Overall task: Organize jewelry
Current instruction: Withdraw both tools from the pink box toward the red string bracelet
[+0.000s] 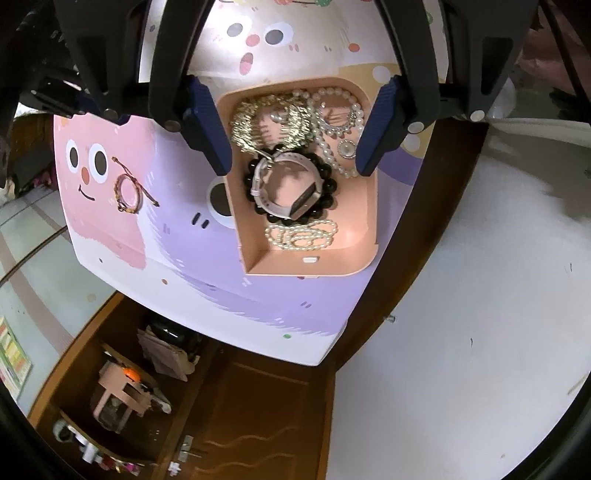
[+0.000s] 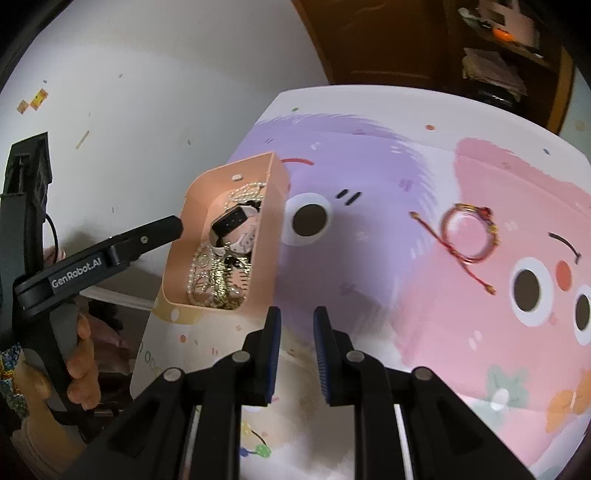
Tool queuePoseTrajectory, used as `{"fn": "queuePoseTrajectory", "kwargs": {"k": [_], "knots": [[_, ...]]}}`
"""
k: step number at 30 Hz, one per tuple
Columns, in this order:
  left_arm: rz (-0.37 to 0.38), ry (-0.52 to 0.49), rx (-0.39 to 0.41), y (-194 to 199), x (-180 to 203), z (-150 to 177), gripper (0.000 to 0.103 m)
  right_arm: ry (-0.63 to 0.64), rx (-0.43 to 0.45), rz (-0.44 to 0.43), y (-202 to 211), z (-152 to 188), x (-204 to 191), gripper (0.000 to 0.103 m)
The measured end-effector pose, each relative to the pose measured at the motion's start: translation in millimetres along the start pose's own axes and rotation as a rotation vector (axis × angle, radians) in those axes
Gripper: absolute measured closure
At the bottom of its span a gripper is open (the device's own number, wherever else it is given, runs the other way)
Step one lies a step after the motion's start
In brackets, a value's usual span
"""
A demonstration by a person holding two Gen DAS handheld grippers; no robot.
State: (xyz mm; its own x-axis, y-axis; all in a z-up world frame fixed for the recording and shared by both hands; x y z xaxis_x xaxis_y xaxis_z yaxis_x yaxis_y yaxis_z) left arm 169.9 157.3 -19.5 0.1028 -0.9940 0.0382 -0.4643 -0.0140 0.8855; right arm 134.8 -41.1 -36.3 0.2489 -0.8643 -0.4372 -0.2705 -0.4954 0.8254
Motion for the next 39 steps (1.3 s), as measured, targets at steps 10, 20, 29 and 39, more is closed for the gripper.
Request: {"fn": "queuePoseTrajectory", "kwargs": {"k": [10,20,29,39], "knots": [[-0.006,-0.109,0.028,29,44,8,0.029,-0.042,0.081,0.045,51,22,35,0.085],[-0.002,-0.237,0.04,34,109,14,0.027,-0.114,0.138,0.1,78,30,86,0.085],[-0.001,-0.308,0.011,0,162,20,0.027,-0.183,0.14,0.111,72,25,131,0.085],[-0.016,-0.256,-0.016,-50,179,11,0.027,-0.192,0.133,0.09,42,-15,157,0.085]]}}
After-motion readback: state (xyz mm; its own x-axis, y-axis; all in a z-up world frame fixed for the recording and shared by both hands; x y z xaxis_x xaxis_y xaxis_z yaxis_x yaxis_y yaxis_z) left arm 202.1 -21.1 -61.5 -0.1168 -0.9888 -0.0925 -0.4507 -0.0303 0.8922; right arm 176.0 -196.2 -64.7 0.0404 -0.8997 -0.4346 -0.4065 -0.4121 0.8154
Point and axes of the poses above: each gripper's, at about its wrist camera, not at the fingertips, and y roughly against the way its jaws point, x to its right, z to its underside, the point moved 3 cm from there along -y, roughly the way its jaws point, and after that the axes turned 7 degrees about -z, right-handed, at the moved point
